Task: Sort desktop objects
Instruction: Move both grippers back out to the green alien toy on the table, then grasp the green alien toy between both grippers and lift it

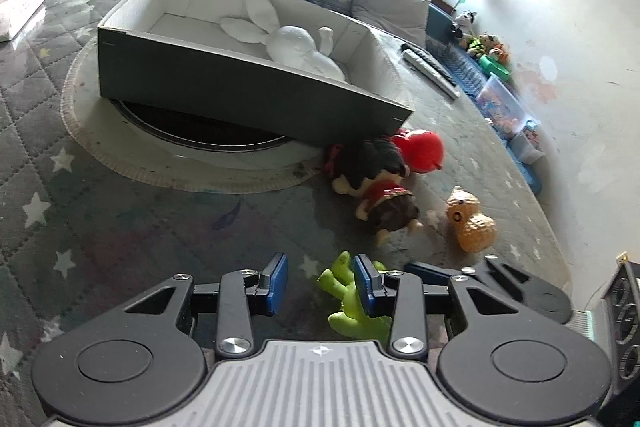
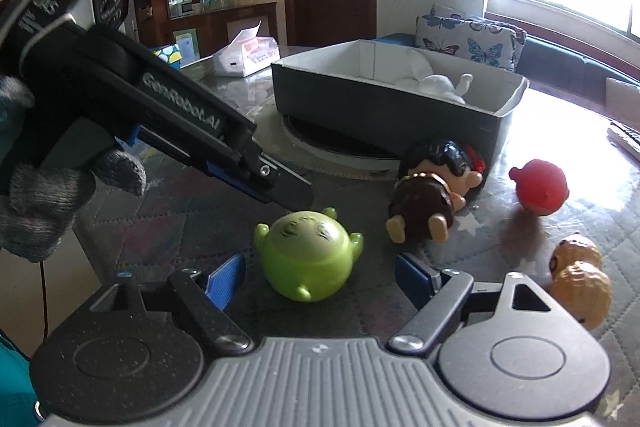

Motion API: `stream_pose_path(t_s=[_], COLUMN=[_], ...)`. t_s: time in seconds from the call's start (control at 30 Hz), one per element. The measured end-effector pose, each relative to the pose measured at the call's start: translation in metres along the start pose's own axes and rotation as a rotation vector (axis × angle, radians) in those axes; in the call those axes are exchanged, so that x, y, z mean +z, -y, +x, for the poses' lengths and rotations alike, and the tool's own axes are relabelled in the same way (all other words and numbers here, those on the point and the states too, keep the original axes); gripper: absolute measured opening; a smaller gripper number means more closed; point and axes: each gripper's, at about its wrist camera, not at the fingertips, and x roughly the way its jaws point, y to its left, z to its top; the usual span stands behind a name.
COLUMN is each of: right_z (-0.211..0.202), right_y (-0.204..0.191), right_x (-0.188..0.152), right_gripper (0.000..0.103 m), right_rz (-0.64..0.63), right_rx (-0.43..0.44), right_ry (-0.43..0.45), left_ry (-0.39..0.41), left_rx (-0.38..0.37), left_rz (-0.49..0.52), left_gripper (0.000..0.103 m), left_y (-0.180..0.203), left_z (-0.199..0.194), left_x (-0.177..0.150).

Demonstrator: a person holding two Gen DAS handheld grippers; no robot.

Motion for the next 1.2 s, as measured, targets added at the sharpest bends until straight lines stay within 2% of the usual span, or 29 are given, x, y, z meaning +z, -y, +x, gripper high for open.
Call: stream_pose_path(t_s=[0.3, 0.47, 0.7, 0.97, 1.2], right_z=[0.009, 0.008, 0.006, 0.008, 0.008], right_y=[-0.002, 0.000, 0.005, 0.007, 0.004], right_x=[-0.003, -0.002, -0.001, -0.001, -0.002], right_gripper=[0.080, 0.067, 0.056, 0.054, 0.054], right_rz=[-0.013, -0.005, 0.022, 0.027, 0.013], right_rx=[0.011, 0.009, 0.004, 0.004, 0.002], right_ry=[-0.020, -0.010, -0.002, 0.003, 0.000], left_ry=[-0.023, -0.031, -0.036, -0.035, -0.031], left_rx=[-0.021, -0.034, -0.071, -0.160, -0.136], left_rz=[-0.022, -0.052, -0.084, -0.068, -0.005], left_gripper=[0.039, 0.039, 0.039, 0.040, 0.041], left_y=[-0.003, -0.009, -0.011, -0.002, 0.008], left_z=[0.004, 0.005, 0.005, -0.001, -0.002], left_x=[-0.003, -0.005, -0.005, -0.006, -0.010])
